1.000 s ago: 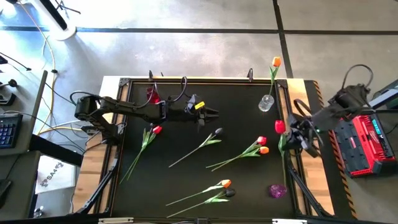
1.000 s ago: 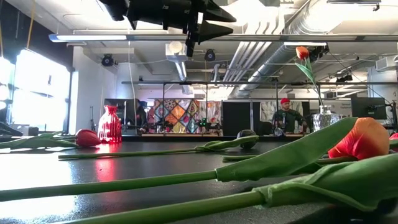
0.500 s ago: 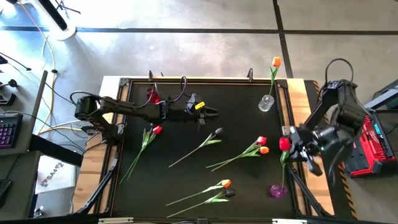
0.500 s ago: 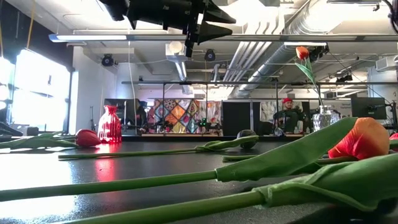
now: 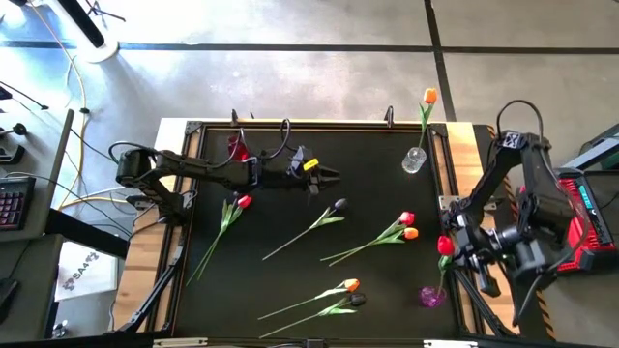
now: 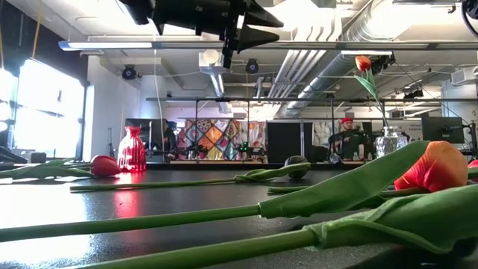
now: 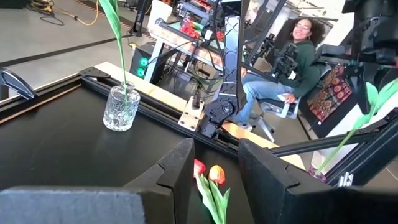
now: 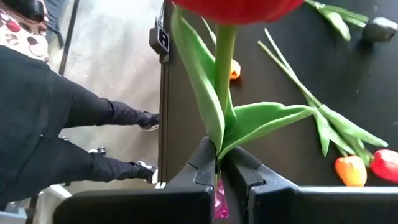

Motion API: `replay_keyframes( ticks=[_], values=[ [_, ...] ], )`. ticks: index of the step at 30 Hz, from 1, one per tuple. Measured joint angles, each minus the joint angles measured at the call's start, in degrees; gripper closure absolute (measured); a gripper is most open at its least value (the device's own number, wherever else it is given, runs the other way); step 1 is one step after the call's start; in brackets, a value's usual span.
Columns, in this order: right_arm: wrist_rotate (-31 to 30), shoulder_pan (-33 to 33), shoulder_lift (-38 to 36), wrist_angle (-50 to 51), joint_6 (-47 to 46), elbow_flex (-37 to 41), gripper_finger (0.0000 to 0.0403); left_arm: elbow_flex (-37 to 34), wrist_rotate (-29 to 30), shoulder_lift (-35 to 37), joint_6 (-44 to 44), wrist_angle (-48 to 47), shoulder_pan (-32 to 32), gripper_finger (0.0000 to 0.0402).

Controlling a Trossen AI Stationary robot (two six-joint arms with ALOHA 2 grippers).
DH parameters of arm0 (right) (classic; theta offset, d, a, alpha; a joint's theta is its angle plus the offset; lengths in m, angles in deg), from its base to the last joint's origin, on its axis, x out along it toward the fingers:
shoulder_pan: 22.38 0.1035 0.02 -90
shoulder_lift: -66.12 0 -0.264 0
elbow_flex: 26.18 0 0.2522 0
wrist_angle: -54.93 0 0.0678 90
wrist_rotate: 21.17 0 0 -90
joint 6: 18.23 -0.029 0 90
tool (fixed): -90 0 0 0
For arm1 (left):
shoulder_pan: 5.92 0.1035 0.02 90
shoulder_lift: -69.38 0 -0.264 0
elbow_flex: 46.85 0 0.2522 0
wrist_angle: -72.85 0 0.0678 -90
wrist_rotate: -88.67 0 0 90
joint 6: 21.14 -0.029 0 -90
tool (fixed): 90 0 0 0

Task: Sort flowers into vase by color
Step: Put the top red tulip into the purple vase, then put the right red tulip into the purple vase

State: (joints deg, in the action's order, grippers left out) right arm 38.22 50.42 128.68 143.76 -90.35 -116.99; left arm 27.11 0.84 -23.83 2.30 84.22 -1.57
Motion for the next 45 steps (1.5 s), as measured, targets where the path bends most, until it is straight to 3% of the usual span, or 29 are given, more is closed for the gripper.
replay_keyframes(
  ticks=[6,13,18,23,28,36,41,45],
  values=[
    [3.50,1.28,2.49,0.46,-6.00,0.00,0.0385,0.00,0.01,0.00,0.00,-0.02,-0.08,0.0288],
    [10.18,1.24,3.08,0.53,-14.37,-0.33,0.0314,0.00,0.01,0.02,-0.66,-4.06,-0.08,0.0265],
    [11.35,1.24,3.07,-0.62,-18.18,-4.74,0.0276,-0.04,-0.85,0.02,-2.69,-8.06,-0.81,0.0251],
    [11.28,1.24,3.05,-0.75,-22.12,-11.45,0.0276,-0.04,-1.94,-1.07,-4.13,-9.15,-2.43,0.0249],
    [1.51,1.22,3.05,-0.76,-19.27,-19.40,0.0285,4.17,-5.81,-7.63,-2.10,-7.55,-3.25,0.0249],
    [-24.19,-0.30,2.98,1.03,-5.54,-28.80,0.0287,23.10,-7.84,-23.01,-3.63,-16.98,-4.03,0.0249],
    [-26.35,-7.15,3.43,7.19,-4.31,-29.05,0.0287,31.20,-9.54,-30.84,-3.64,-24.82,-3.82,0.0251],
    [-26.59,-14.57,4.84,10.21,-1.33,-29.05,0.0287,34.90,-13.58,-35.50,-3.58,-24.83,-3.84,0.0259]
  ],
)
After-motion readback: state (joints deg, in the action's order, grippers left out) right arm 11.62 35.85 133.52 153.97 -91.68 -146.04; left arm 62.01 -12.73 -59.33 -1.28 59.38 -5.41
